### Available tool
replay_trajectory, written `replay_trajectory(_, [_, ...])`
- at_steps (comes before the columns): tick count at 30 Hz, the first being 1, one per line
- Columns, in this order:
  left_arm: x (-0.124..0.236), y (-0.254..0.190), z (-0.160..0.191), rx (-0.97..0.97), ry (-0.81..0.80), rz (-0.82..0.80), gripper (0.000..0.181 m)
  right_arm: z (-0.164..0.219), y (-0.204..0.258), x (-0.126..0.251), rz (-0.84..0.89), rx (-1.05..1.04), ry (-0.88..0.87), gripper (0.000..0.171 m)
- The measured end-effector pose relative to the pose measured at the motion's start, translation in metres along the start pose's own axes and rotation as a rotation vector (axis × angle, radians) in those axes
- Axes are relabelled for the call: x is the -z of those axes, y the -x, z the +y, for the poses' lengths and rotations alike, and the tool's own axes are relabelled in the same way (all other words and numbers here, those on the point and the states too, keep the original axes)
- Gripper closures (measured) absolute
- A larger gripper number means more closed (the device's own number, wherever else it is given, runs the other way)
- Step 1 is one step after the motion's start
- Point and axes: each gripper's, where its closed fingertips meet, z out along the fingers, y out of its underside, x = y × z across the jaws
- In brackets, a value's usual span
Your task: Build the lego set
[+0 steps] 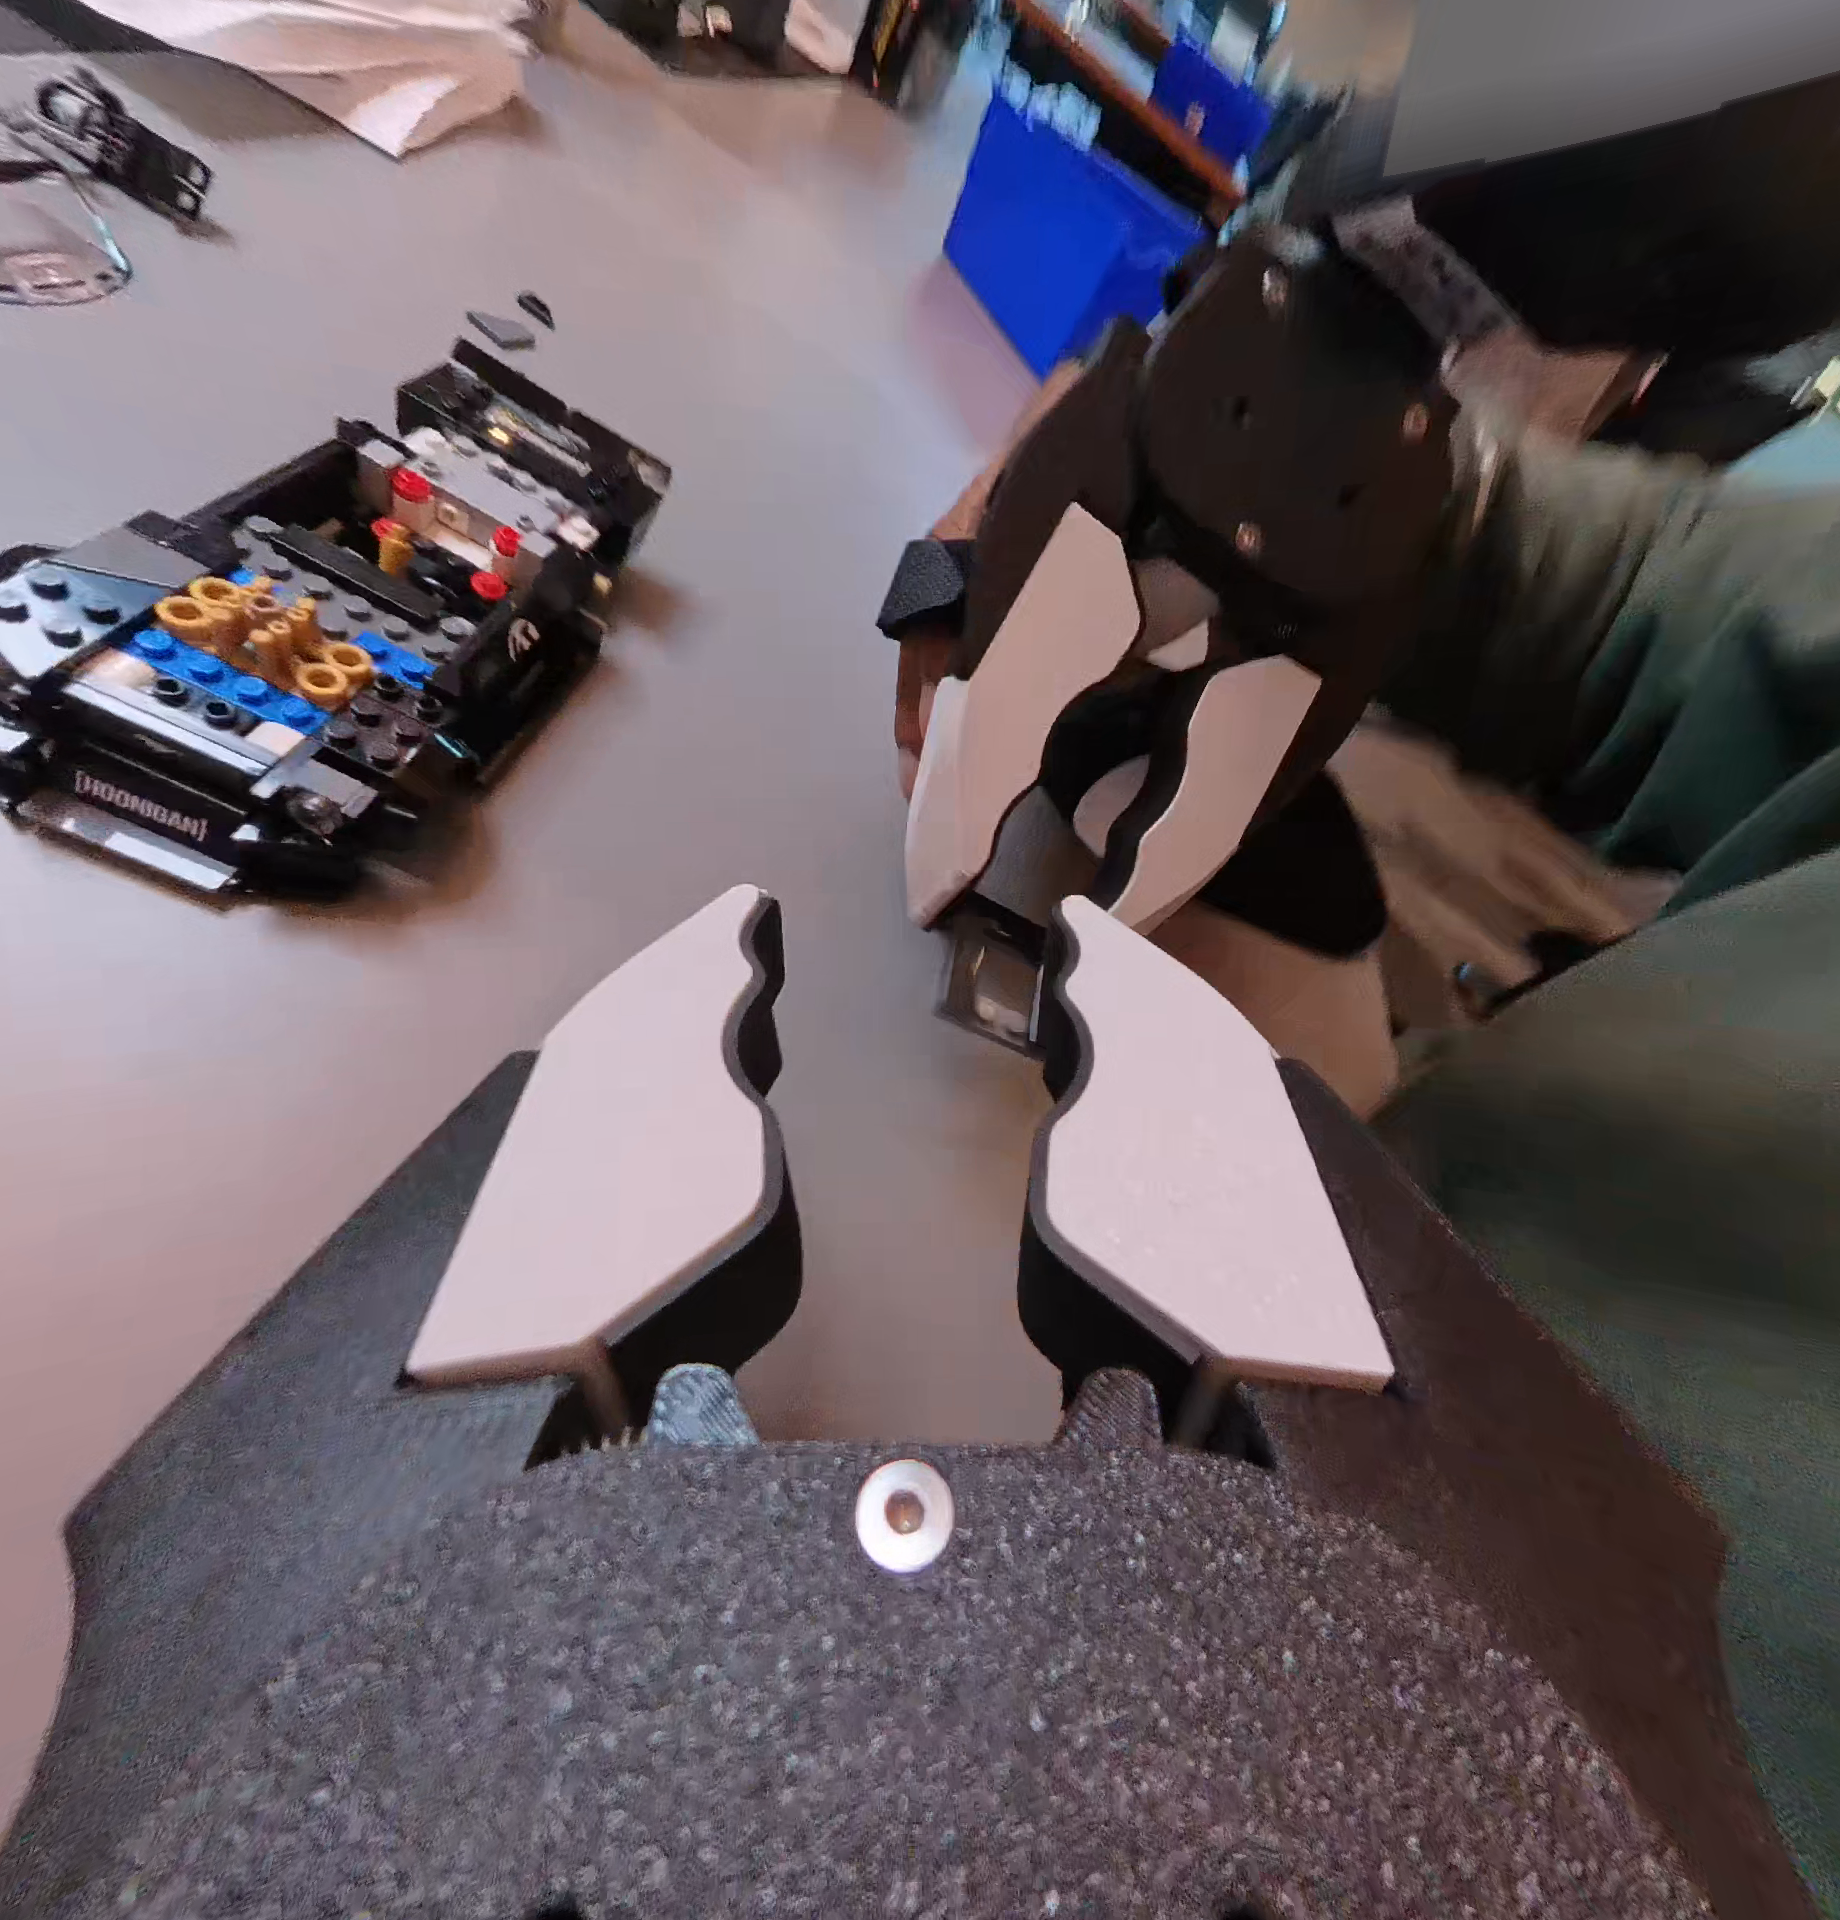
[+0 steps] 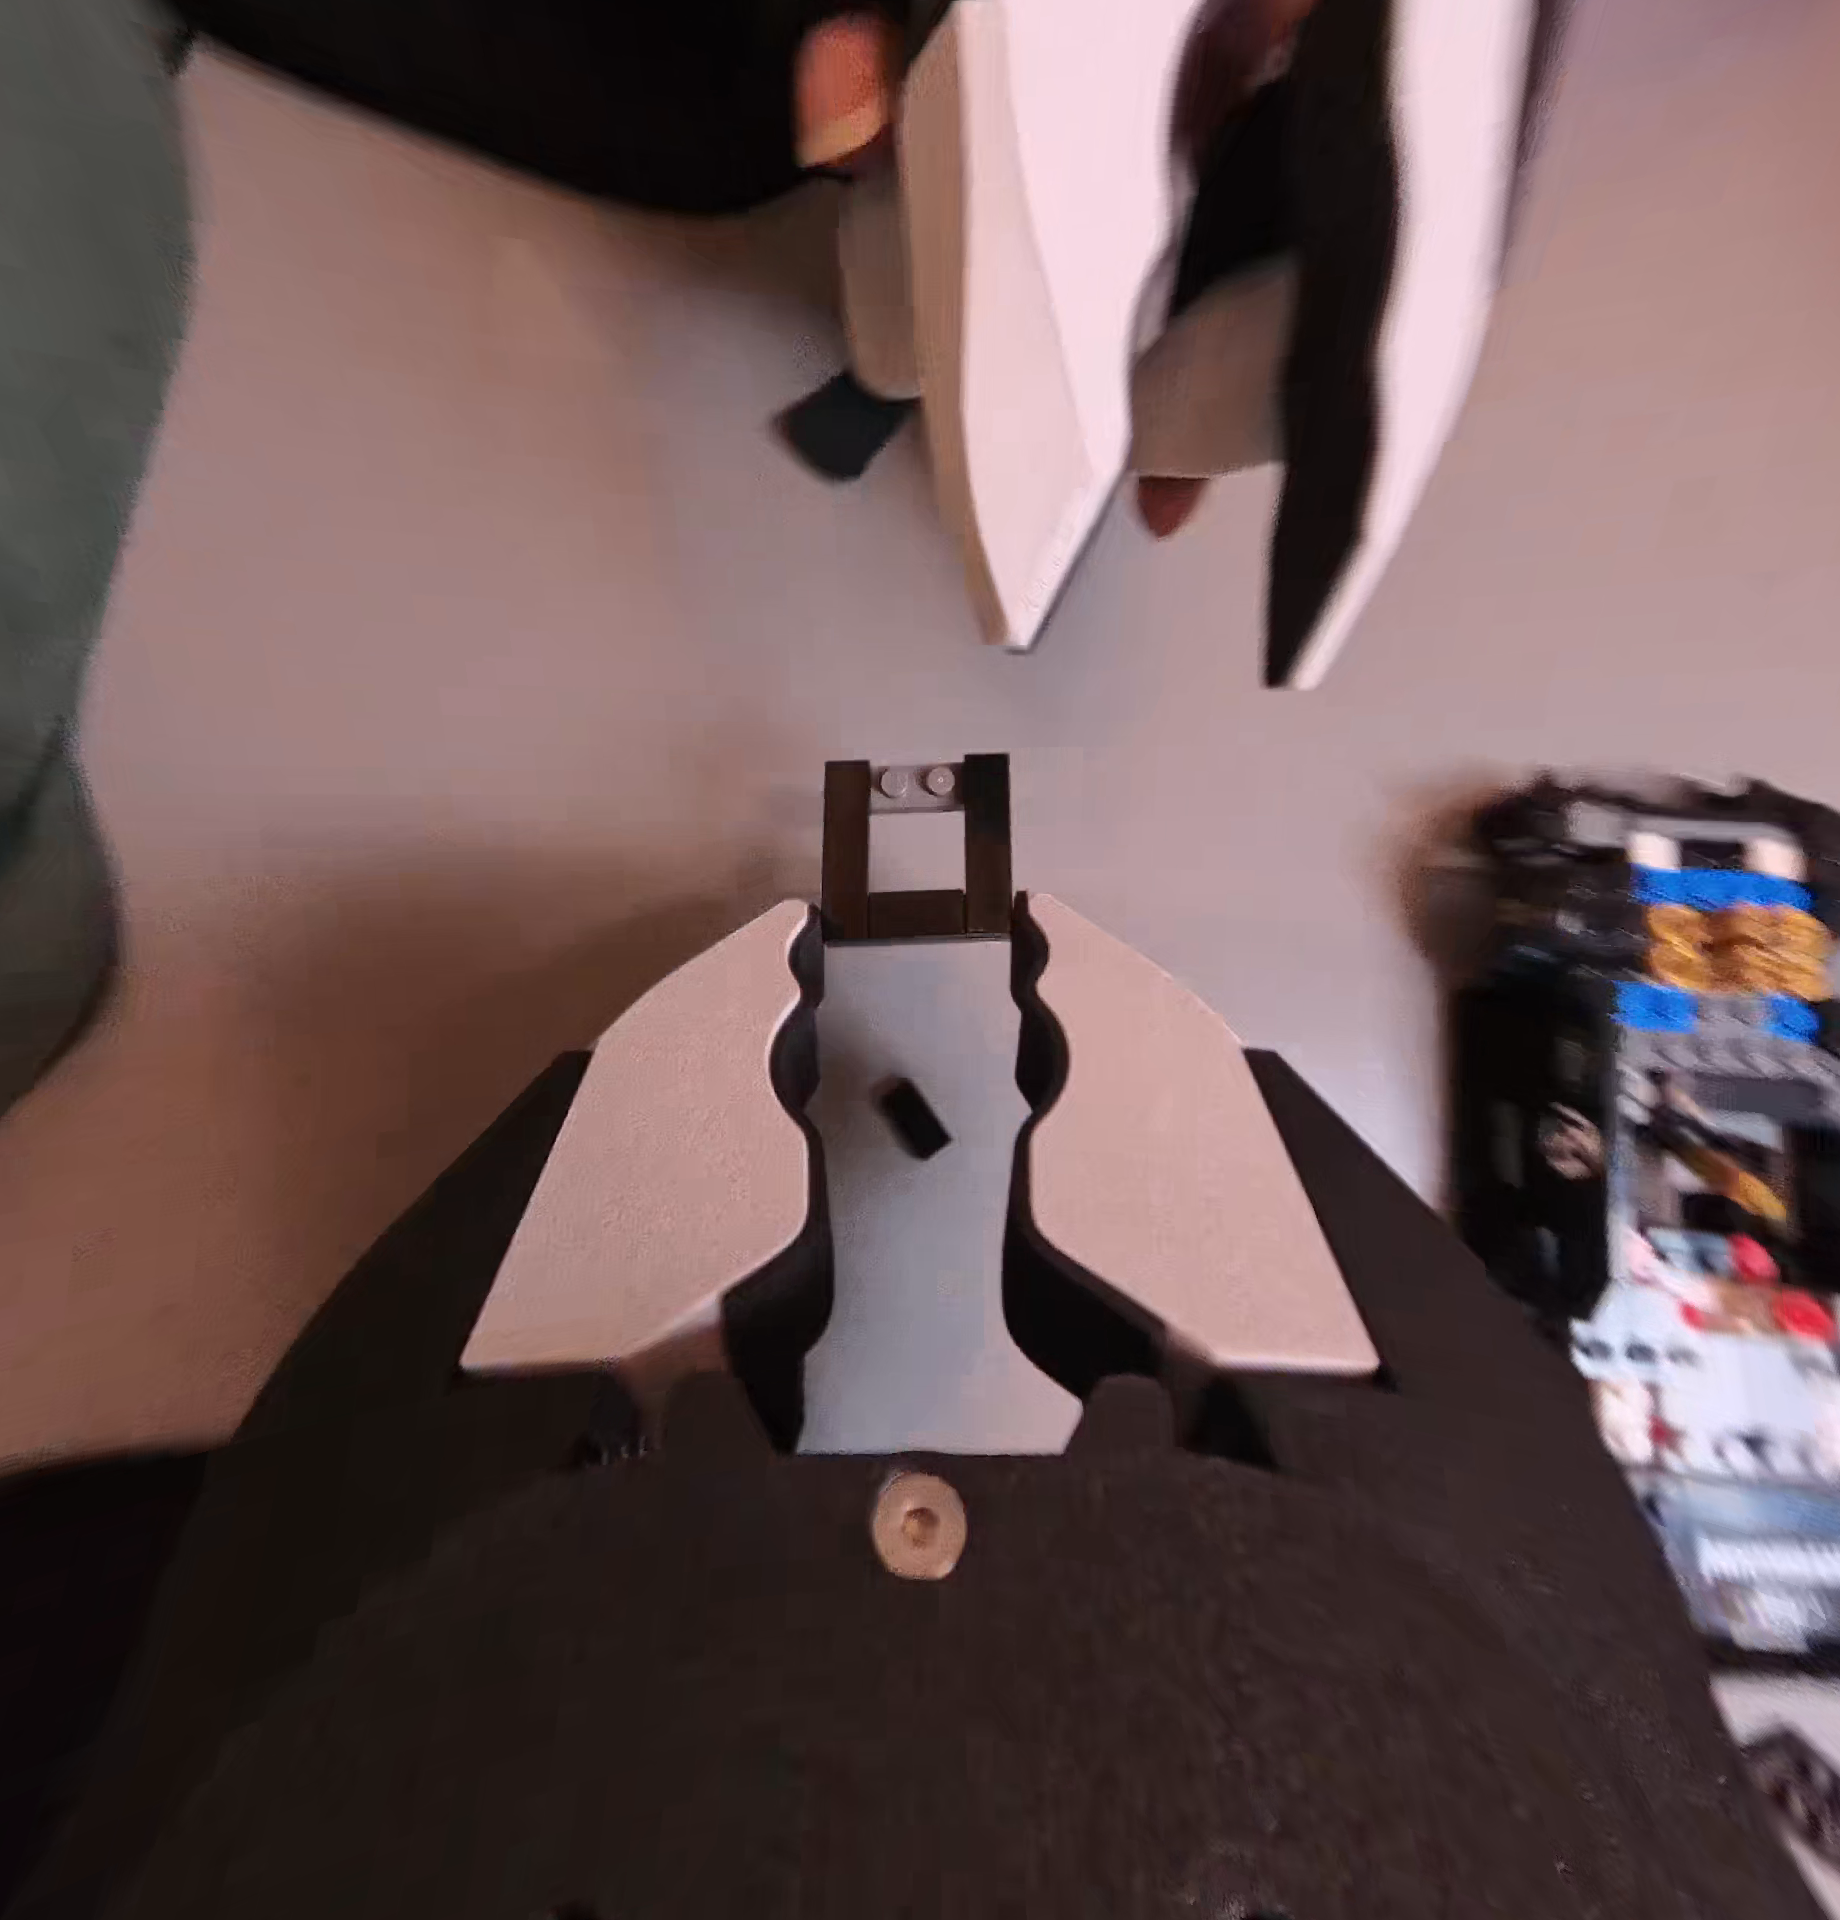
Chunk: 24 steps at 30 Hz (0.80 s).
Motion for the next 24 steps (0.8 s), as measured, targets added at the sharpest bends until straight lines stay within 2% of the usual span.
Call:
replay_trajectory(5, [-0.012,-0.003,0.039,-0.143,0.227,-0.042,0.129,0.009,0.014,-0.015,-0.175,0.14,0.154,0.136])
replay_trajectory(9, [-0.021,-0.006,0.058,-0.215,0.332,-0.062,0.129,0.015,0.013,-0.024,-0.222,0.217,0.241,0.136])
replay_trajectory(12, [-0.024,-0.009,0.062,-0.239,0.353,-0.066,0.13,0.015,0.002,-0.028,-0.185,0.249,0.26,0.136])
replay_trajectory(16, [-0.023,-0.012,0.063,-0.232,0.354,-0.05,0.133,0.014,-0.023,-0.023,-0.044,0.238,0.245,0.135])
replay_trajectory(20, [-0.021,-0.014,0.061,-0.239,0.346,-0.033,0.138,0.013,-0.034,0.001,0.062,0.106,0.132,0.135])
replay_trajectory(24, [-0.017,-0.002,0.057,-0.256,0.338,-0.106,0.141,0.035,-0.016,0.02,0.081,-0.039,0.108,0.14])
